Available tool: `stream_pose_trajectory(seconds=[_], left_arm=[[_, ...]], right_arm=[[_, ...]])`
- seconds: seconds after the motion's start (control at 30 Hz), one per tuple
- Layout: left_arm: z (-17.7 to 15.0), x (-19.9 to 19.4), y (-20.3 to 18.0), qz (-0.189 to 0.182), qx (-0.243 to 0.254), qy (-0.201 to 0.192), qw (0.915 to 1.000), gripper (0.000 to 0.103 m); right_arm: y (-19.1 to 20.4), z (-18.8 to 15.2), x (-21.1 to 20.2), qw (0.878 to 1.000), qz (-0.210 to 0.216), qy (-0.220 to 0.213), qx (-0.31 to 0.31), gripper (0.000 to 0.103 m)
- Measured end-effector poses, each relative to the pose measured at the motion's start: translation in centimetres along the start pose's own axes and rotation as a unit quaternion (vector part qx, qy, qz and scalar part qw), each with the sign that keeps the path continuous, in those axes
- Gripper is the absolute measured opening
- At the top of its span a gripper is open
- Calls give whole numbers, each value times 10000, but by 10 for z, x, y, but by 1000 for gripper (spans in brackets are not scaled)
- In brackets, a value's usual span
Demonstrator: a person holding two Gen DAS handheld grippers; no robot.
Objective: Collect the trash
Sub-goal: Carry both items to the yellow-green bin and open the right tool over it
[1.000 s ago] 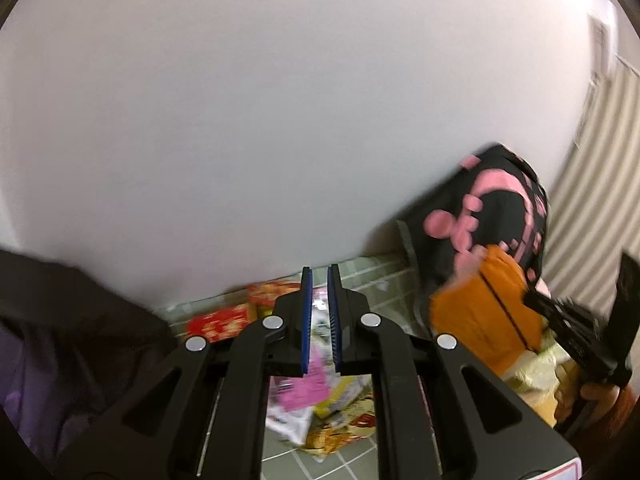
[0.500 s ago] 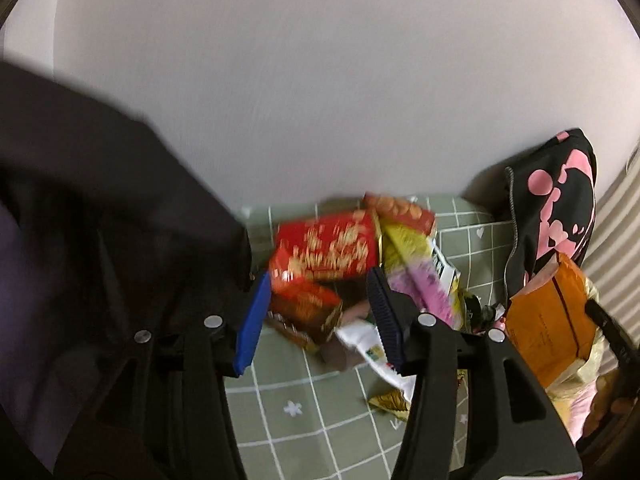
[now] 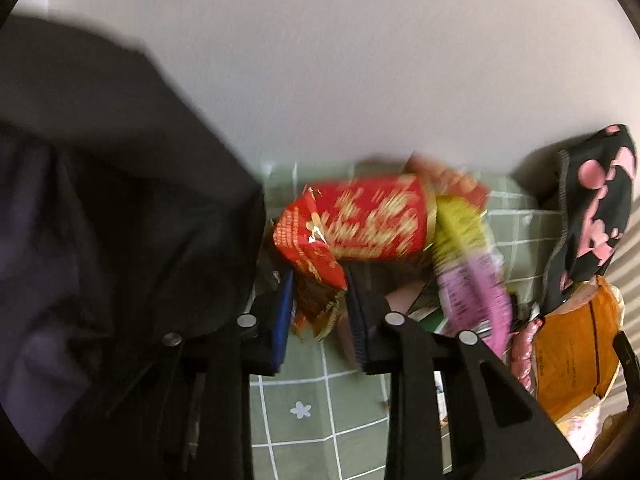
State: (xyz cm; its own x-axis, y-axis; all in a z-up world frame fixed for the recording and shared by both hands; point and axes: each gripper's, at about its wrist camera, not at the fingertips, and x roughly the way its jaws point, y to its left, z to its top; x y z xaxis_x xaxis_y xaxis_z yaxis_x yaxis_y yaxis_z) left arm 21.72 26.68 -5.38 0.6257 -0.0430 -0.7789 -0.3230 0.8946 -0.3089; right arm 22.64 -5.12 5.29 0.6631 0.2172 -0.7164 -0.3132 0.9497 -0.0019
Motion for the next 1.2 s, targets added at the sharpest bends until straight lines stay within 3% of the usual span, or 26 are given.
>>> stream_pose_trajectory(seconds=[0.03,0.27,0.33,0.5,0.73,0.97,1.07,1.2], left_arm=[[3,-6,-3,-5,58,-75,10000,16],[43,-79,-41,-572,356,-906,9936,15],[49,-96,-63,-776,592,-1090,9892,15],[60,-132,-134,-1545,1360,-1354,9692,15],[46,-132,-241,-2510,2272,-1091,9346,15],[9,-102,-327,-3038,2980,-626,9027,15],[-7,-86,-354,-3164,3163,-423,8933,15],[-21,-75,-373,-3254,3243,-219,8880,15]], right_arm=[[-1,3,-2,10000,-1,-30,4,3],[-3,35,-30,9987,-54,-512,-56,3],[-6,45,-41,9976,-104,-675,-89,3],[-26,73,-81,9920,-443,-1175,-130,3],[-65,91,-134,9793,-1218,-1614,-98,3],[-113,80,-168,9677,-1917,-1615,253,3],[-130,69,-174,9650,-2079,-1545,420,3],[-146,58,-167,9659,-2095,-1404,583,3]])
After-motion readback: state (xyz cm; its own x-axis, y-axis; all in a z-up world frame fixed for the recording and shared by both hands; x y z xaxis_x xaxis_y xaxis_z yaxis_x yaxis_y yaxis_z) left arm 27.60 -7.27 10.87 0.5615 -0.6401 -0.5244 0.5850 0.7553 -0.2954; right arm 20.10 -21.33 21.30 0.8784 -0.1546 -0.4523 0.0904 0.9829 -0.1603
